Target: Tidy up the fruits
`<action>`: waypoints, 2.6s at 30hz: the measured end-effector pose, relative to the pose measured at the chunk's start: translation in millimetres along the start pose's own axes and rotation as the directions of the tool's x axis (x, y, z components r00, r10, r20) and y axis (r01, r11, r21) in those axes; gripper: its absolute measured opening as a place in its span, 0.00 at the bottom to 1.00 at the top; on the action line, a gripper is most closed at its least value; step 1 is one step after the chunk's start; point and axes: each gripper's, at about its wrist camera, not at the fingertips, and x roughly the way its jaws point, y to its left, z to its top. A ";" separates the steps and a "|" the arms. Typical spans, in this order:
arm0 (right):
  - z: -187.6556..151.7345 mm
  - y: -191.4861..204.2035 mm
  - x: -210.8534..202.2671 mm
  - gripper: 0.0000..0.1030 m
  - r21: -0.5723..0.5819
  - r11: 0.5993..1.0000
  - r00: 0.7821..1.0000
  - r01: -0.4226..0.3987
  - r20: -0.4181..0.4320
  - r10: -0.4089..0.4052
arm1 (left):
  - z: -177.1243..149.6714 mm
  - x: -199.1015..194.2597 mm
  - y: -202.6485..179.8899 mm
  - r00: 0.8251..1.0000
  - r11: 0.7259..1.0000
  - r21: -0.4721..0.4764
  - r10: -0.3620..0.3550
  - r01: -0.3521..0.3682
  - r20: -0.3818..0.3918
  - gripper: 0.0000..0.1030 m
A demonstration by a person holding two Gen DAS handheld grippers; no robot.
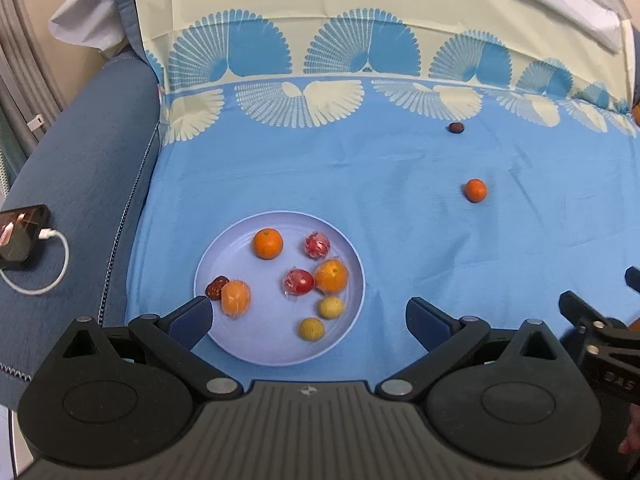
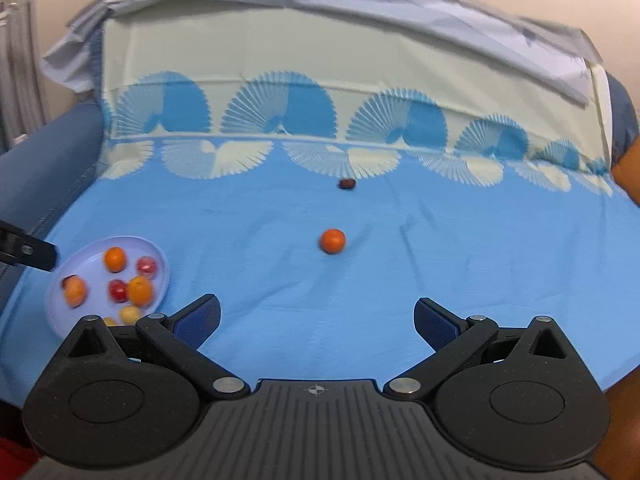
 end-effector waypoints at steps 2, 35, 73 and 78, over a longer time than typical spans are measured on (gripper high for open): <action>-0.4 -2.4 22.0 0.99 0.017 1.000 1.000 0.003 -0.006 -0.003 | 8.3 6.6 -0.2 1.000 1.000 0.000 0.000 0.000 0.007 1.00; 39.8 -76.1 272.7 0.58 0.102 0.963 0.964 0.248 0.073 -0.256 | 240.6 306.3 -196.1 0.971 0.934 0.272 -0.240 0.231 0.001 1.00; 34.4 -56.3 44.5 0.33 0.157 0.987 0.988 0.035 0.144 -0.058 | 51.2 61.4 -9.8 0.987 0.984 0.094 -0.144 0.150 -0.065 0.31; 35.1 -17.3 -35.8 0.33 0.063 0.995 0.982 -0.077 0.176 0.065 | 14.5 13.8 7.9 0.988 0.986 0.057 -0.154 0.154 -0.015 0.31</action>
